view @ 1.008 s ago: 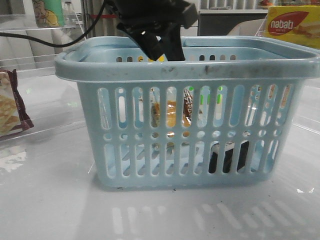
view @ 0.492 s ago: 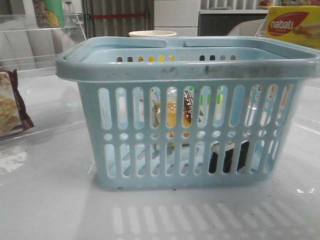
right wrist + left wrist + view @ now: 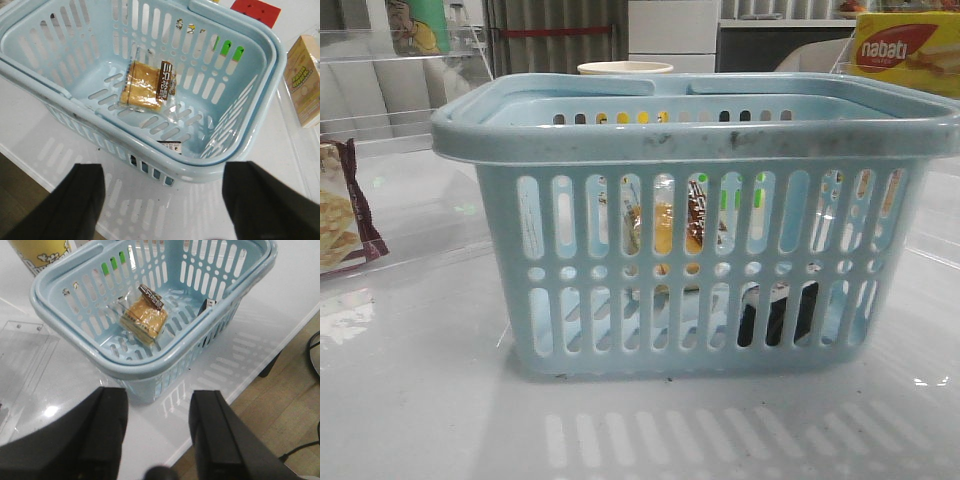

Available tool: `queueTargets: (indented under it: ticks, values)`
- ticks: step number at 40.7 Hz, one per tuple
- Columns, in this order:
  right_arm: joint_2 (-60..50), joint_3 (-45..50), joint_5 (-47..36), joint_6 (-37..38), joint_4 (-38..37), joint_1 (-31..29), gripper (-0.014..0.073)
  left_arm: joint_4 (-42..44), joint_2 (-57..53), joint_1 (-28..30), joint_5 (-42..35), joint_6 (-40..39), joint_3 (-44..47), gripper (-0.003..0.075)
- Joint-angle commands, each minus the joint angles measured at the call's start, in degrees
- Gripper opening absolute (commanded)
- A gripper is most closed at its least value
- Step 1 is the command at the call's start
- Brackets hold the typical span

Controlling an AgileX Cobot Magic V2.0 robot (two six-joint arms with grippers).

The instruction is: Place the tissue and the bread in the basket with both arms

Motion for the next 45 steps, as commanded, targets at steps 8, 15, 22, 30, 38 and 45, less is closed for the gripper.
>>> queueTargets:
  ticks: [8, 15, 22, 30, 38, 45]
  values:
    - [-0.38, -1.56, -3.15, -0.39, -0.42, -0.01, 0.0591, -0.25, -10.68, -0.29, -4.36, -1.42, 7.7, 0.0371]
    - [-0.38, -1.56, -1.82, -0.39, -2.63, -0.01, 0.0591, -0.11, -11.97, -0.29, -4.36, -1.42, 9.86, 0.037]
    - [-1.72, -0.44, -0.59, -0.39, -4.02, -0.01, 0.0591, 1.52, -11.97, -0.29, -4.49, -1.42, 10.7, 0.037]
    - [-3.01, 2.52, -0.68, -0.39, -3.69, -0.01, 0.0591, 2.07, -11.97, -0.29, -4.58, -1.42, 10.7, 0.037]
    - [-3.01, 3.02, -0.73, -0.33, -2.62, -0.01, 0.0573, 2.07, -11.97, -0.29, -4.58, -1.42, 10.7, 0.0363]
    - [-3.01, 3.02, -0.79, -0.33, -2.04, -0.01, 0.0379, 2.07, -11.97, -0.29, -4.62, -1.42, 10.7, 0.0249]
